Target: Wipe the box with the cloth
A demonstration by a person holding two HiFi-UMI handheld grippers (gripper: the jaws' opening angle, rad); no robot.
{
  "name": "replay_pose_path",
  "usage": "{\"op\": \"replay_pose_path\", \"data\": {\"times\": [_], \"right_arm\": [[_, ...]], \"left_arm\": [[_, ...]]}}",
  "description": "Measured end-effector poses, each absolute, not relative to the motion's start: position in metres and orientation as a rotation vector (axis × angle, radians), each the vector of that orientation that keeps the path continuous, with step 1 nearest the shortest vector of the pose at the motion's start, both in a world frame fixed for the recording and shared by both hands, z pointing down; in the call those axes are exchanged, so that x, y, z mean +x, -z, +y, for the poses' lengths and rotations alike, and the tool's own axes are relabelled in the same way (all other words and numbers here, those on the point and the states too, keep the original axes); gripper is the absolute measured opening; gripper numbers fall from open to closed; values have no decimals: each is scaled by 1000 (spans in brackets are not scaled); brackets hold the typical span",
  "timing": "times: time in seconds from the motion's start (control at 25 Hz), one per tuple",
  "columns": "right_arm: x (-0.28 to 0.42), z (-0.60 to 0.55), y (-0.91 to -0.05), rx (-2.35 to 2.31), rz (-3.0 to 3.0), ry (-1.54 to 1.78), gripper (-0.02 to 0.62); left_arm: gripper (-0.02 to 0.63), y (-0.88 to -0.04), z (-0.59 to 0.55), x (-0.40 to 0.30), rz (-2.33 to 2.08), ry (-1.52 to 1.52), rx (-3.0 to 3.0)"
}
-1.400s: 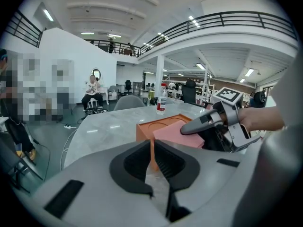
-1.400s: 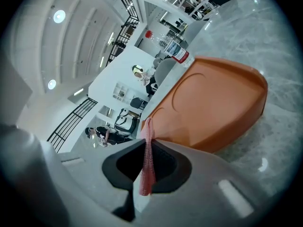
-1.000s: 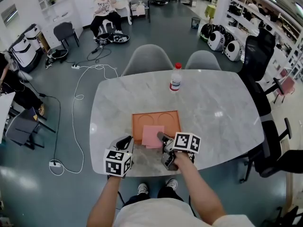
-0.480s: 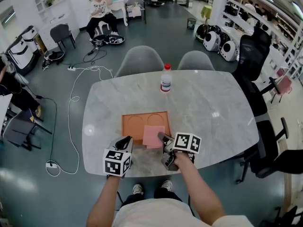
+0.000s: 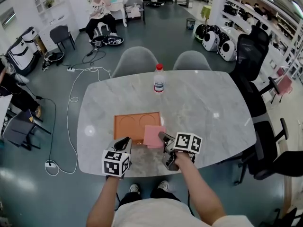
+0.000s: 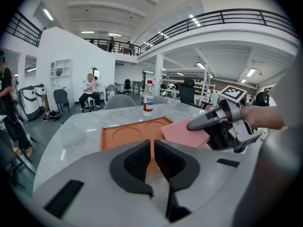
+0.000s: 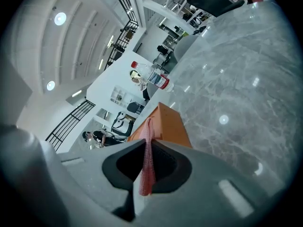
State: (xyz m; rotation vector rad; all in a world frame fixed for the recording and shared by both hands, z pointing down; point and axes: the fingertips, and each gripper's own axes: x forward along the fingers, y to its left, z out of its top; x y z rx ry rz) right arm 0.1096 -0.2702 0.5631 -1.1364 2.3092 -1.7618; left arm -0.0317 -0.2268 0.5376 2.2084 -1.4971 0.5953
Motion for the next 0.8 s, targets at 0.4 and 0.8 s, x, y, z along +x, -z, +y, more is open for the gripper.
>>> {"op": "replay_pose_path", "data": {"times": [0.4,0.8], "right_arm": [[113,-265,-554,-1116,2307,1727,18],[42,-232,-515,-951,2367,1603,18]], "left_arm": [[29,-541,-218,-32,-1481,-597,2205],[29,-545,-194,-83,-1428,-614,2239]]}}
